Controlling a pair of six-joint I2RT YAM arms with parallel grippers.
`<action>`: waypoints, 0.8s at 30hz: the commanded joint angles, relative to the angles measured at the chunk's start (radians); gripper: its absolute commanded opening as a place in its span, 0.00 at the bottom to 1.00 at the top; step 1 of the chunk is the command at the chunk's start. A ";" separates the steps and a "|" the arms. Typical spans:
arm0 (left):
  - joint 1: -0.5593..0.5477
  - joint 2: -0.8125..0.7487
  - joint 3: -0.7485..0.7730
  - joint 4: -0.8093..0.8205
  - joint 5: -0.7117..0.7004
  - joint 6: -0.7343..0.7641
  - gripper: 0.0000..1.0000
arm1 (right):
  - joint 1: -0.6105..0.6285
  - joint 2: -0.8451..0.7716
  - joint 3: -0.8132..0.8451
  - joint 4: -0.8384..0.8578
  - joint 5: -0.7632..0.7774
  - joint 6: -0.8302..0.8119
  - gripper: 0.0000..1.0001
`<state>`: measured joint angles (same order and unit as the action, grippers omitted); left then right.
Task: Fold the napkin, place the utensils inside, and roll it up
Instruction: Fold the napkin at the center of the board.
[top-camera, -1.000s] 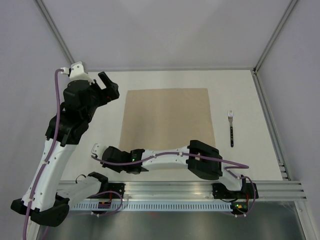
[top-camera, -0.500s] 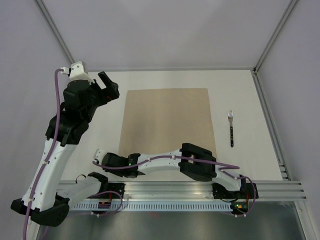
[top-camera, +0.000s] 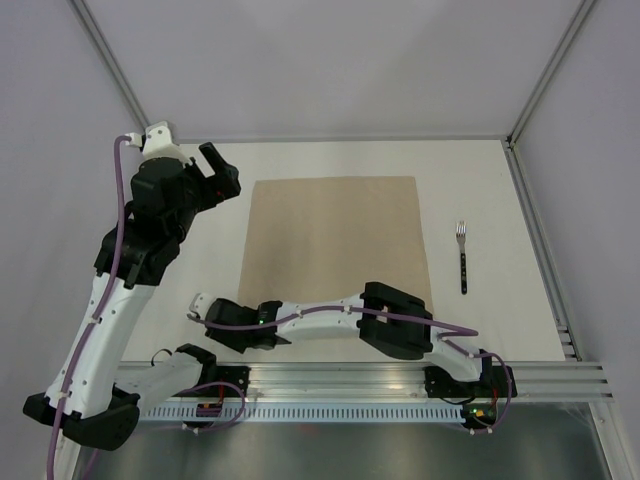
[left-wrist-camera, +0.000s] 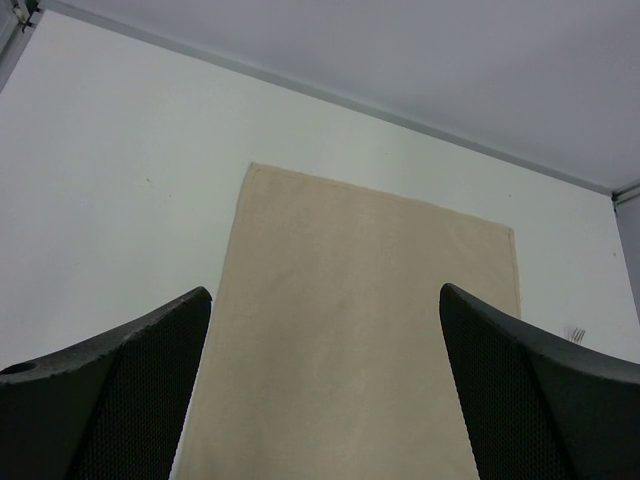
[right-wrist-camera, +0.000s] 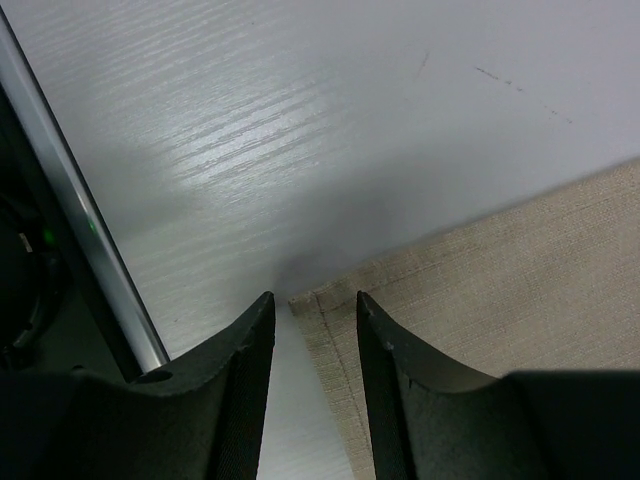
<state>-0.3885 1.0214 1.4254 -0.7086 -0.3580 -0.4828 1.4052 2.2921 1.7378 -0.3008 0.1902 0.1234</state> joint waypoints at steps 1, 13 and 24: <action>0.000 0.002 -0.003 0.020 -0.001 0.003 1.00 | -0.021 0.029 0.000 -0.015 -0.037 0.035 0.45; 0.000 0.005 -0.005 0.021 -0.002 0.004 1.00 | -0.046 0.058 -0.003 -0.024 -0.057 0.044 0.21; 0.017 0.005 0.013 0.023 -0.022 0.010 1.00 | -0.045 0.017 0.123 -0.115 -0.093 0.036 0.00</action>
<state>-0.3862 1.0279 1.4174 -0.7082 -0.3653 -0.4828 1.3628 2.3066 1.7908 -0.3470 0.1268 0.1574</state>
